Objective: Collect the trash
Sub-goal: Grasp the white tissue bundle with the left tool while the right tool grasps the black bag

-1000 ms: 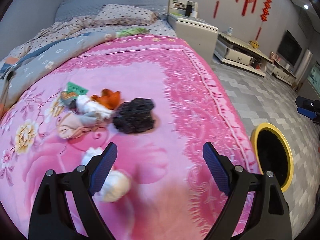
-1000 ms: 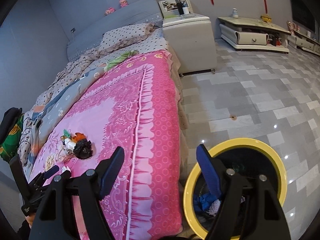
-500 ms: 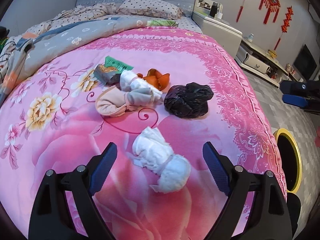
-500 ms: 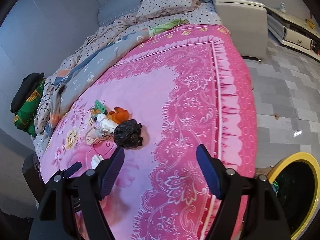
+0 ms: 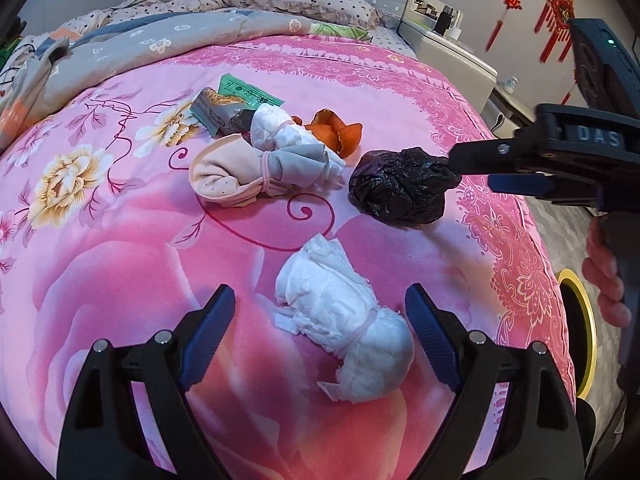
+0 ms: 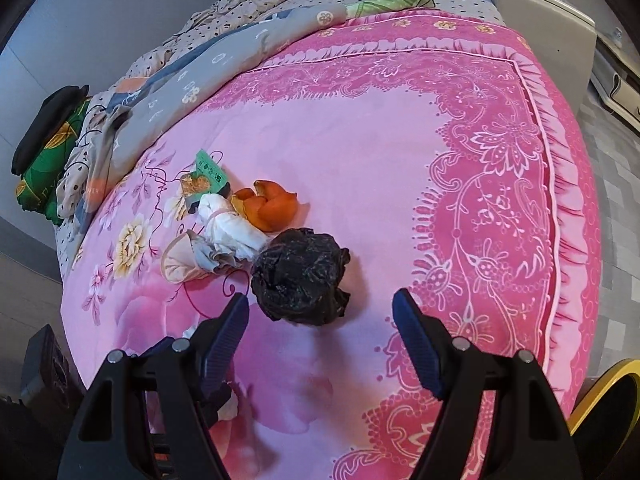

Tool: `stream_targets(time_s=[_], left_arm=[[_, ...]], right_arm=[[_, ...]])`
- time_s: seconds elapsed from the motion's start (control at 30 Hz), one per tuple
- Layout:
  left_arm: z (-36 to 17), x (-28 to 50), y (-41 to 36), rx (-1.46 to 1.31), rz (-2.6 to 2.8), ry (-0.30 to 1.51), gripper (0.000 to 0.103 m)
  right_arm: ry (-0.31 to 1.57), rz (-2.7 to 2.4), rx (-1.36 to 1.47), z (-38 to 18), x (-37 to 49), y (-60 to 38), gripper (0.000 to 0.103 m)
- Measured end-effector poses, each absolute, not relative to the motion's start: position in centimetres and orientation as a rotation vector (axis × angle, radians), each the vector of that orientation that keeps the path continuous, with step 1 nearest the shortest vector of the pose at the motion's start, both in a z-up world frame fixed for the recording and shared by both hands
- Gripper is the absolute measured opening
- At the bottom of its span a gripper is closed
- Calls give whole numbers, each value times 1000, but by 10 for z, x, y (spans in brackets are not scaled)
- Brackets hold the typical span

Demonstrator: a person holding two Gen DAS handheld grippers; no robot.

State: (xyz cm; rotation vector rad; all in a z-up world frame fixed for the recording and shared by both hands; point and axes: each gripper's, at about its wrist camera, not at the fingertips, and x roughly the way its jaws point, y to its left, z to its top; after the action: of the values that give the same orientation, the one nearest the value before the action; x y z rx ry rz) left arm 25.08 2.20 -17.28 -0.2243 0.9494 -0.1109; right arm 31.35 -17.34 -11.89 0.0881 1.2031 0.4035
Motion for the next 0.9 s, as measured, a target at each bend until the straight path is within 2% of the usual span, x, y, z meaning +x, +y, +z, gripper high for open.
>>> stream_targets(time_s=[0.17,0.23,0.37,0.47,0.57,0.73,0.9], left_arm=[[-175,257,24,-246,-119,948,76],[-176,259,23,-246,-121,949,74],[-179,261,18,-233,-144,952,62],[-179,261,12,-216,-173,946,50],[-180,260,7,-200,-192,939,42],[-179,259,7,-203,-200,924,35],[-179,257,10,-224,-199,919,34]], right_arm=[[1217,414,71,-132,322,-161,70],[1219,412,77,-136,324,-158,67],[1224,419,41,-143,327,-150,64],[1237,426,37,-149,331,-145,57],[1242,442,15,-153,333,-136,50],[1239,449,-18,-155,334,-127,36],[1199,440,-43,-151,333,-122,31]])
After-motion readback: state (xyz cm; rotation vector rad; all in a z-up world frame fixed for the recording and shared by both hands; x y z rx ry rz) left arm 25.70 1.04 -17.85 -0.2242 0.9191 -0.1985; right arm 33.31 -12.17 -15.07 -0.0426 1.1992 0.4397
